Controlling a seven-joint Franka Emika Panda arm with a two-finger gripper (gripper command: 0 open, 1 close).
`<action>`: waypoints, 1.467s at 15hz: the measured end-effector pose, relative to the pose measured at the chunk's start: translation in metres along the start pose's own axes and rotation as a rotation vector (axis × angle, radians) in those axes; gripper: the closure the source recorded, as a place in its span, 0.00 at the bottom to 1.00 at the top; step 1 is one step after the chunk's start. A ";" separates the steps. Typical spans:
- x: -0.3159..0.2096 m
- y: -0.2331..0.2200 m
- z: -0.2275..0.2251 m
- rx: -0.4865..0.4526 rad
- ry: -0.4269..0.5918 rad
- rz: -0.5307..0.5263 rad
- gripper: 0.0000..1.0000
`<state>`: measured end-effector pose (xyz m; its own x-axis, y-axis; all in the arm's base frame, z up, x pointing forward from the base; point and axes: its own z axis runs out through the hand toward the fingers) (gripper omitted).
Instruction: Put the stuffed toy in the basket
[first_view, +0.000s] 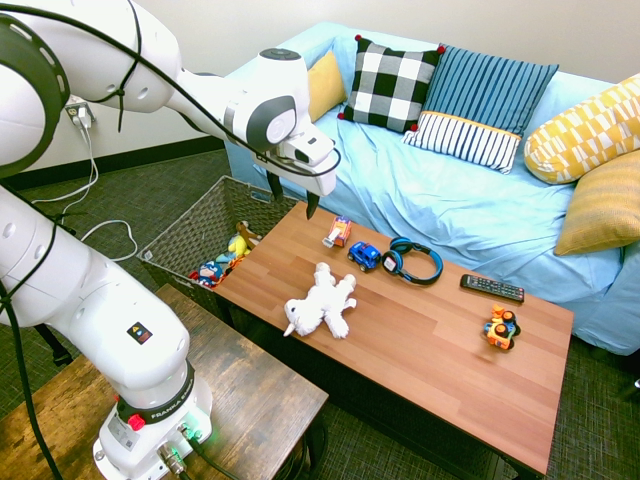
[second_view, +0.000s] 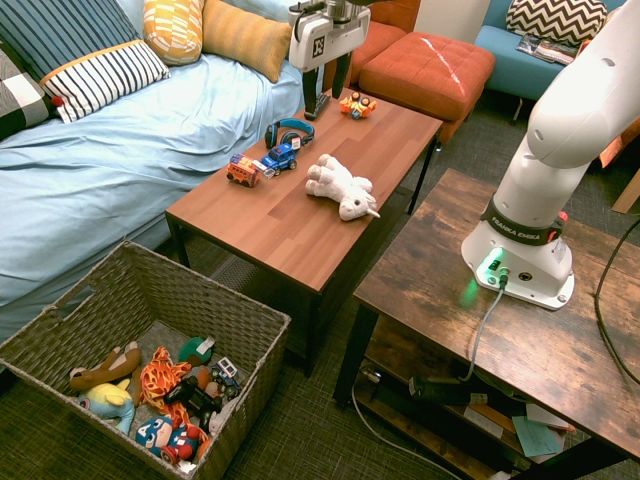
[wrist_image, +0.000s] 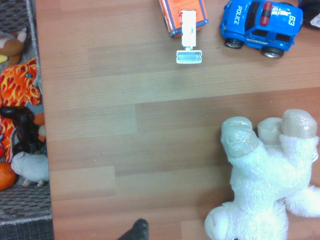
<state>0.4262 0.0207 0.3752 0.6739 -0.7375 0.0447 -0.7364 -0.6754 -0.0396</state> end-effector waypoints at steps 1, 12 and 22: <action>0.001 -0.001 0.000 0.000 0.000 0.000 0.00; 0.019 0.050 0.107 -0.054 -0.005 0.214 0.00; 0.029 0.066 0.242 -0.089 -0.002 0.342 0.00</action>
<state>0.4115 -0.0464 0.1318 0.3872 -0.9211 0.0419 -0.9219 -0.3859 0.0348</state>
